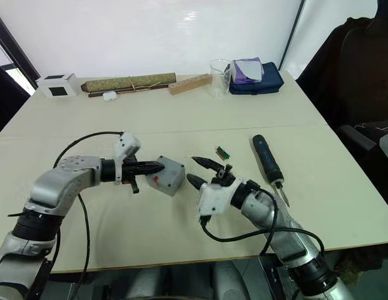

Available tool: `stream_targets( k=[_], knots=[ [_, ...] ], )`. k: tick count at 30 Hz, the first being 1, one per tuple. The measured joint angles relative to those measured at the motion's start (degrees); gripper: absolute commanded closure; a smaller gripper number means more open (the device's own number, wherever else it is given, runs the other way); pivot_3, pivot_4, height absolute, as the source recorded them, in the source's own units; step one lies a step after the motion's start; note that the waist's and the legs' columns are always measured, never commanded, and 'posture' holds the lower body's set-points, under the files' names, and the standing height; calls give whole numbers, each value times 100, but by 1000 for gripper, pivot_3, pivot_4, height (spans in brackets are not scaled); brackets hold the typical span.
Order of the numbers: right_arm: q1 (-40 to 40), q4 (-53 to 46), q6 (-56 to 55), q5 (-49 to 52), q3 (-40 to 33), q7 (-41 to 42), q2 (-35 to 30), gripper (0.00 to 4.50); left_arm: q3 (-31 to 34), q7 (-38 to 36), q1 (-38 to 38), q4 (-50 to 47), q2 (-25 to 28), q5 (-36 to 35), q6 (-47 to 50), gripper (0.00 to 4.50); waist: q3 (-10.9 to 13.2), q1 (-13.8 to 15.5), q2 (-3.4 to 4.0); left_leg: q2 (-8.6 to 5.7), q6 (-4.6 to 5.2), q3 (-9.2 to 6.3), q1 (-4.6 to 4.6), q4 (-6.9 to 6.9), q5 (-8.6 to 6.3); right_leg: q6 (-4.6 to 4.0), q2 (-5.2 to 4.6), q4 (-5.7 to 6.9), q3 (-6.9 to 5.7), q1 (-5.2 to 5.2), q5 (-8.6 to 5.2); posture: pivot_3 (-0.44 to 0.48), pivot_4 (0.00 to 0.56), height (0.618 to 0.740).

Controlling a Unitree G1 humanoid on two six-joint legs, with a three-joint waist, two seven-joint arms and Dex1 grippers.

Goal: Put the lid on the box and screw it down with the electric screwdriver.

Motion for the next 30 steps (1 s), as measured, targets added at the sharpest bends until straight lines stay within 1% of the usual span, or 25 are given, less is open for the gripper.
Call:
stream_targets(
  k=[1,2,3,6,9,12,14,17,19,25,30],
  knots=[
    [-14,-114,430,313,-70,128,46,3897,226,14,-136,91,53,-120,73,4500,9,5,-7,0,0,-3,-3,-1,0,0,0,0,-4,-3,0,0,150,740],
    [-34,-202,885,578,-87,234,74,4273,455,46,-277,146,169,-194,117,4500,13,4,-8,0,0,-2,-2,-6,0,0,-1,-4,-3,-3,0,0,150,740],
    [-58,-272,1332,765,-77,332,102,4422,581,62,-402,213,271,-222,124,4500,16,5,-5,-3,0,1,-1,-11,0,0,-6,-4,-3,-3,0,0,150,740],
    [-208,-311,2155,1051,-38,461,143,4422,571,75,-445,345,389,-117,-3,4500,22,5,2,-11,0,9,2,-30,0,0,-14,-16,4,-7,-1,0,150,740],
    [-350,-346,2794,1203,35,565,125,4422,142,42,-289,473,431,263,-327,4500,28,12,-8,-11,-1,9,-6,-42,0,0,-12,-17,3,-22,-1,0,150,740],
    [-519,-402,3497,1379,254,697,119,4422,-448,102,-82,677,443,835,-788,4500,31,10,-11,-9,-1,10,-14,-53,1,-1,-9,-16,4,-38,-1,0,150,740],
    [-674,-391,3851,1415,431,732,122,4422,-589,129,60,707,386,1015,-946,4500,37,-1,-12,-7,-1,12,-27,-54,1,-1,-8,-14,3,-54,0,0,150,740],
    [-1025,-197,4192,1394,785,721,203,4422,-750,171,333,566,144,1074,-998,4500,39,-7,-15,-5,-1,13,-34,-54,1,0,-8,-14,3,-61,0,0,150,740],
    [-1102,-104,4282,1378,879,698,267,4422,-822,173,460,460,98,1062,-992,4500,41,2,-17,-5,-1,8,-47,-54,1,4,-7,-14,1,-70,3,0,150,740],
    [-1280,202,4396,1356,891,589,336,4422,-666,163,936,-327,218,921,-584,4500,44,9,-15,-8,-1,8,-75,-50,1,17,-16,-18,-1,-90,9,0,150,740],
    [-1324,202,4487,1356,821,555,288,4422,-633,225,1120,-688,223,841,-332,4500,45,4,-15,-7,-1,5,-78,-51,1,17,-13,-16,-3,-94,10,0,150,740]
  ],
)
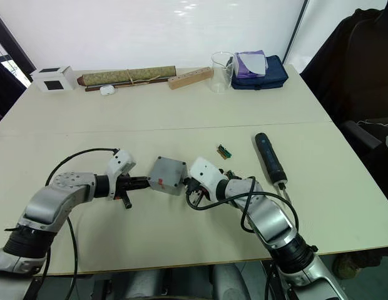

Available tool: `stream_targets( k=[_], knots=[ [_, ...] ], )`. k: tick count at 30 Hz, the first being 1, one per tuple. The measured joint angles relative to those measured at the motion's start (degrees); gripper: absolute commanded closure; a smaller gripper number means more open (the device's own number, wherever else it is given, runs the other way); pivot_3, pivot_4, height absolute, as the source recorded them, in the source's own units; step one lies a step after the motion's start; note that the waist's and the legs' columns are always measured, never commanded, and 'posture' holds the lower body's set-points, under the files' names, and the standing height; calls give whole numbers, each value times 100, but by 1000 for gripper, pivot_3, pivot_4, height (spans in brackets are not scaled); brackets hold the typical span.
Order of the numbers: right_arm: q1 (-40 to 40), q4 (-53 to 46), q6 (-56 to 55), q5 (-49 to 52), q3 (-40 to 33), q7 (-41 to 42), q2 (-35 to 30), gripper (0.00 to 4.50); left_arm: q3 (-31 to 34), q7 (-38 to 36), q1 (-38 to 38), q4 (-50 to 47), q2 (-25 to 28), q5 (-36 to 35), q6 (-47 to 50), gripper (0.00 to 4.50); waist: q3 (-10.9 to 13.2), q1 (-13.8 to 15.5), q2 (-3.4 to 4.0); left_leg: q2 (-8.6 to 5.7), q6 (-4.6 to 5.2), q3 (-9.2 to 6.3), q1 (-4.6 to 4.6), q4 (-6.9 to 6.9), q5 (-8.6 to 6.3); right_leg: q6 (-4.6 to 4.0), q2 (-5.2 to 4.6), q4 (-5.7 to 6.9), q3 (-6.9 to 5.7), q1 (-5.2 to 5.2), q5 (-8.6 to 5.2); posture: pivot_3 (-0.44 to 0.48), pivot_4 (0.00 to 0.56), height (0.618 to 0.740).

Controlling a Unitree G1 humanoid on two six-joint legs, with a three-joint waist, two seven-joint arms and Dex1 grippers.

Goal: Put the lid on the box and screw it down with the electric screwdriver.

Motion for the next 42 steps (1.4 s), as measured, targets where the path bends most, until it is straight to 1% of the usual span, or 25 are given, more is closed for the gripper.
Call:
stream_targets(
  k=[10,13,14,16,17,18,20,21,23,24,25,26,28,31,32,33,35,36,39,42],
  knots=[
    [-14,-5,100,12,-14,-1,-74,4422,2,57,63,-127,-19,-68,109,4500,0,-1,0,0,0,1,-1,0,0,-1,1,0,0,-2,-1,0,150,740],
    [29,-145,130,142,-143,39,-172,4422,46,73,104,-129,-23,-131,76,4500,1,4,0,0,0,1,-4,0,0,-1,0,-1,0,-4,-1,0,150,740],
    [86,-275,154,222,-292,65,-211,4422,172,99,139,-131,-54,-197,72,4500,2,6,0,1,0,0,-10,0,0,-1,-1,0,0,-9,0,0,150,740],
    [223,-639,281,452,-730,130,-373,4422,782,223,168,-122,-300,-509,-25,4500,8,15,-4,3,0,0,-18,1,0,1,-2,0,-1,-18,1,0,150,740],
    [292,-860,359,595,-1015,180,-492,4422,1169,336,166,-148,-428,-626,-270,4500,8,14,-5,3,0,1,-18,2,0,1,-3,0,-2,-18,1,0,150,740],
    [380,-1043,417,717,-1232,220,-581,4422,1341,356,138,-194,-405,-696,-332,4500,9,18,-6,3,0,-2,-19,2,0,2,-2,1,-4,-19,1,0,150,740],
    [681,-1545,730,1159,-1995,307,-758,4422,1537,55,-49,-173,181,-956,-77,4500,10,13,-8,3,0,-5,-18,-3,0,1,6,1,-6,-20,1,0,150,740],
    [769,-1670,859,1291,-2299,292,-761,4422,1598,-109,-174,-153,366,-1080,52,4500,11,14,-8,2,0,-5,-18,-3,0,0,7,2,-7,-20,0,0,150,740],
    [884,-1822,1133,1516,-2838,166,-759,4422,1585,-430,-574,-182,561,-1358,208,4500,12,23,-7,-1,0,-2,-16,-1,0,-6,3,1,-6,-16,-4,0,150,740],
    [955,-1830,1249,1574,-3056,34,-747,4422,1456,-566,-813,-242,596,-1406,246,4500,12,27,-7,-3,0,-2,-16,1,0,-17,3,-2,-5,-12,-10,0,150,740],
    [1015,-1821,1300,1582,-3179,-69,-736,3809,1328,-638,-919,-321,632,-1431,258,4500,12,20,-7,-4,0,3,-16,2,0,-16,1,-6,-1,-12,-9,0,150,740],
    [1120,-1792,1338,1582,-3308,-174,-715,3669,1165,-706,-1023,-405,636,-1449,272,4500,12,17,-7,-5,0,4,-16,1,0,-14,0,-6,2,-11,-9,0,150,740],
    [1260,-1653,1371,1580,-3402,-360,-663,2952,789,-865,-1157,-567,627,-1470,270,4500,13,-2,-6,-6,0,9,-17,-1,0,1,0,-7,6,-16,-1,0,150,740],
    [1470,-1628,1341,1588,-3353,-531,-577,1624,339,-1123,-1253,-725,640,-1463,207,4500,16,-28,-2,2,0,13,-18,-9,0,1,12,3,12,-31,-1,0,150,740],
    [1508,-1629,1327,1587,-3320,-571,-560,1359,251,-1165,-1273,-744,658,-1448,179,4500,16,-26,-2,4,0,11,-18,-10,0,1,15,5,11,-34,-1,0,150,740],
    [1543,-1629,1296,1586,-3279,-619,-530,838,188,-1200,-1299,-744,658,-1407,125,4500,16,-19,-1,5,0,9,-18,-10,0,0,18,8,11,-34,-1,0,150,740],
    [1599,-1629,1231,1586,-3132,-696,-427,159,121,-1230,-1345,-734,658,-1334,47,4500,16,-12,-1,7,0,9,-18,-9,0,-1,21,8,11,-34,-1,0,150,740],
    [1682,-1629,1148,1576,-3008,-734,-417,27,48,-1234,-1358,-729,648,-1286,-20,4500,16,-5,-1,5,0,10,-18,-9,0,-1,18,8,11,-34,-2,0,150,740],
    [1887,-1570,890,1498,-2781,-810,-396,27,-20,-1243,-1306,-730,652,-1223,-67,4500,16,-4,-2,2,0,15,-22,-8,0,-1,13,2,13,-33,-2,0,150,740],
    [2033,-1387,566,1386,-2696,-972,-277,795,-21,-1199,-1169,-794,637,-1234,-56,4500,17,-3,-2,1,0,17,-24,-7,0,0,9,1,15,-34,-2,0,150,740]
  ],
)
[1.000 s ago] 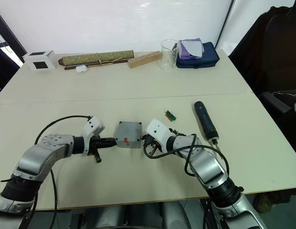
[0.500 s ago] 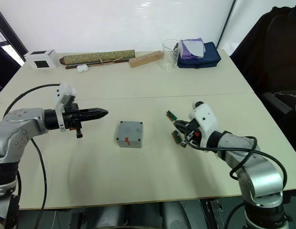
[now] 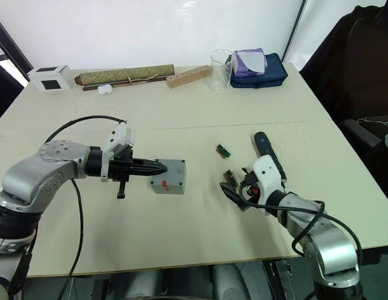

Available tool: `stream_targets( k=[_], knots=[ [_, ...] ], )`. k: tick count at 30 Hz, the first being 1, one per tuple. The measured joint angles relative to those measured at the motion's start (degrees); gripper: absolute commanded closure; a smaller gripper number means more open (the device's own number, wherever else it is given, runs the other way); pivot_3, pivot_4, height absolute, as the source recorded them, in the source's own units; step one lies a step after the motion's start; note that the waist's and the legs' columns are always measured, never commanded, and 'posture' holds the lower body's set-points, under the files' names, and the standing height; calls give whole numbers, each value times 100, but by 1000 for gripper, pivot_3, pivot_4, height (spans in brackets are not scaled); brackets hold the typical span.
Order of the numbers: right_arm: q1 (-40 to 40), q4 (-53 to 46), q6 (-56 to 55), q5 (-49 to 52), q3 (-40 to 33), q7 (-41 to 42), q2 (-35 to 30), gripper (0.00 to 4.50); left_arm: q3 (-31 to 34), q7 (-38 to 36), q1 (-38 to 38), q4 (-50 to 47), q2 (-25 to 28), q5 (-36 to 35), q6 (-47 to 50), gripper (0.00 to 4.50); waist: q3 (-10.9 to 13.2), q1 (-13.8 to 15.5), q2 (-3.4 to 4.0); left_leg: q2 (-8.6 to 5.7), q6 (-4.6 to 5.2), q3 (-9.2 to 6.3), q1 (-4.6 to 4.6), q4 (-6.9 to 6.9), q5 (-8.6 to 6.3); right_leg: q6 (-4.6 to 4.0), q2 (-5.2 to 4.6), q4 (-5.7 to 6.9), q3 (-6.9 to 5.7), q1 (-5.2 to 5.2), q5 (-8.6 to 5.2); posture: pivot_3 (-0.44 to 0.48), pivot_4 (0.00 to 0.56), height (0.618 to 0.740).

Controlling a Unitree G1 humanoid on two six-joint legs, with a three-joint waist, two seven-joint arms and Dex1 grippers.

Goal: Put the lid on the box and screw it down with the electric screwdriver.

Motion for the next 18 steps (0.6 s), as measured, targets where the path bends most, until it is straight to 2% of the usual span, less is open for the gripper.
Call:
stream_targets(
  k=[2,4,11,18],
  knots=[
    [15,112,-189,-85,16,-66,-1,1422,2,74,45,-30,-12,-2,15,4500,0,1,0,0,0,-1,1,1,0,0,1,1,0,0,0,0,150,740],
    [27,208,-453,-136,81,-76,11,2255,2,137,65,-32,-32,-4,20,4500,0,0,0,1,0,-3,1,1,0,0,4,2,-1,0,0,0,150,740],
    [69,482,-927,-318,445,-117,50,2255,5,199,73,-24,-48,-4,17,4500,0,1,0,1,0,-2,1,1,0,0,3,2,-1,0,0,0,150,740],
    [39,610,-964,-377,471,-171,49,2255,6,206,89,-18,-48,-2,3,4500,0,3,0,1,0,-3,1,1,0,0,3,4,-2,0,1,0,150,740]
  ],
)
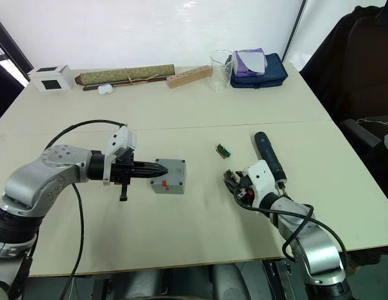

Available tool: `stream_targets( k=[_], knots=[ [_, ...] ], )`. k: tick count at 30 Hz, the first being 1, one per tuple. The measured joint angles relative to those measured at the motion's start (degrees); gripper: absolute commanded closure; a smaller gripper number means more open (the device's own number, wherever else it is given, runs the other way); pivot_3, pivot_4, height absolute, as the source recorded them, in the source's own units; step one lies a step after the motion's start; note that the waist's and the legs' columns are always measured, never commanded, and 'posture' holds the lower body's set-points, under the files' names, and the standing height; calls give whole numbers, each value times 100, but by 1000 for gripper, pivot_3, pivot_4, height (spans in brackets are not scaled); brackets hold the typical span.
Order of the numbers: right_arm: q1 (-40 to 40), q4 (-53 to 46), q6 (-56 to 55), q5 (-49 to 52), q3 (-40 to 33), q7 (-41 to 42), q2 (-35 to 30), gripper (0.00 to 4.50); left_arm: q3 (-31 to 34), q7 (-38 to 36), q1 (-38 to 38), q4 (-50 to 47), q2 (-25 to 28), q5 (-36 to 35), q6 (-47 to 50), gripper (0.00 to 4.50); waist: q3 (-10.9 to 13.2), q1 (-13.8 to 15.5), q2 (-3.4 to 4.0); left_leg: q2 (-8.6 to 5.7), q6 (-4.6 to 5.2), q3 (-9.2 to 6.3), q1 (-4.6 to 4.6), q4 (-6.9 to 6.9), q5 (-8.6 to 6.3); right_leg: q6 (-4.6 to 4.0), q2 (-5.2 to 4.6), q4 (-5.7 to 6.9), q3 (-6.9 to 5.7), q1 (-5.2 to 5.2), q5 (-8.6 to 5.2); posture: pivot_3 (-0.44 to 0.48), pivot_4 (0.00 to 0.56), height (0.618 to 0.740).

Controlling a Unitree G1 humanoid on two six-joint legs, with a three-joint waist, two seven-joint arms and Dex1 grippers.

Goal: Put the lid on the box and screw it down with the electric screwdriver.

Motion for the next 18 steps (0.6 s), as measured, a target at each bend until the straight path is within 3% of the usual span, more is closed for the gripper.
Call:
stream_targets(
  k=[3,4,5,8,9,18],
  knots=[
    [-6,4,-4,-1,1,-19,0,2255,0,30,5,5,-27,0,-1,4500,0,0,0,0,0,0,0,0,0,0,0,0,0,0,0,0,150,740],
    [-6,12,-6,0,1,-23,0,2811,0,55,5,5,-56,0,-1,4500,0,0,0,0,0,0,0,0,0,0,0,0,0,0,0,0,150,740],
    [-6,21,-8,-1,1,-24,0,3020,0,78,8,5,-75,0,-1,4500,0,0,0,0,0,0,0,0,0,0,0,0,0,0,0,0,150,740],
    [5,94,-54,-9,4,-22,-9,4347,-1,152,34,4,-148,2,-1,4500,0,-1,0,0,0,0,0,0,0,1,0,1,0,0,0,0,150,740],
    [14,108,-76,-9,3,-26,-8,4479,-1,162,38,4,-148,3,-1,4500,0,-1,0,0,0,0,0,0,0,1,0,1,0,0,1,0,150,740],
    [24,164,-233,-70,19,5,-17,4479,-1,201,43,28,-148,15,-29,4500,0,1,0,0,0,0,0,0,0,1,0,2,0,0,1,0,150,740]
  ],
)
